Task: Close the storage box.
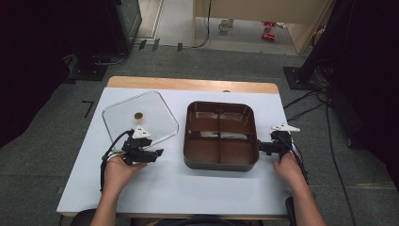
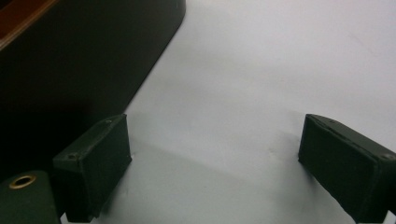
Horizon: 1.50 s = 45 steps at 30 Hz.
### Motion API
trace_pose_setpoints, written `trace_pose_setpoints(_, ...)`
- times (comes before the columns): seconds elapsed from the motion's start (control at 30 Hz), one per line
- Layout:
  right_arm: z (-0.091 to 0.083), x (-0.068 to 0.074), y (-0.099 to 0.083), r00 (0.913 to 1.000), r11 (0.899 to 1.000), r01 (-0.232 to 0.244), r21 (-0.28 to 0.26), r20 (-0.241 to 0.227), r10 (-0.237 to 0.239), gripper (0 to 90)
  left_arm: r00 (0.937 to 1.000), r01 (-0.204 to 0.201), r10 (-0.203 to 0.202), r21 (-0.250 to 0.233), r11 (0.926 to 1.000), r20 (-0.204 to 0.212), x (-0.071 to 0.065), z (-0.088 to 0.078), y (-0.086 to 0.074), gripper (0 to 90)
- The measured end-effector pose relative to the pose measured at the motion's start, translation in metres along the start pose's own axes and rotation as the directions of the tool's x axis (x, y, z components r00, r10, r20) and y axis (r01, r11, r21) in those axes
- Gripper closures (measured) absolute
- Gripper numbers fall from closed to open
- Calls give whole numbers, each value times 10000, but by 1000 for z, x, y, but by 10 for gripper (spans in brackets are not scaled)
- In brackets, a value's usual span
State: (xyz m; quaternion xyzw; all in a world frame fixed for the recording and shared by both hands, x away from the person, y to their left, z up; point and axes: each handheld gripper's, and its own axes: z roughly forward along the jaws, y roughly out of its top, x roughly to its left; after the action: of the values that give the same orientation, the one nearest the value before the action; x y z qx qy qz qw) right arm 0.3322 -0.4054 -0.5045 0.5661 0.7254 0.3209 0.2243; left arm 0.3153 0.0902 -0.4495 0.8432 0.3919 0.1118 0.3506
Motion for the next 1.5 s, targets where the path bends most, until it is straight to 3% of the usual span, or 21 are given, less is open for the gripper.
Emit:
trace_pose_setpoints(0.37, 0, 0, 0, 10000, 10000, 7, -1, 2, -7, 87, 9999, -151, 152, 50, 9999, -22, 8, 0, 13, 367)
trace_pose_setpoints(0.93, 0, 0, 0, 10000, 10000, 12, 0, 2, -12, 86, 10000, -27, 27, -70, 10000, 13, 27, -2, 35, 351)
trace_pose_setpoints(1.5, 0, 0, 0, 10000, 10000, 16, -1, 2, -16, 86, 9994, 318, -321, -281, 9991, -114, 58, 5, 52, 345)
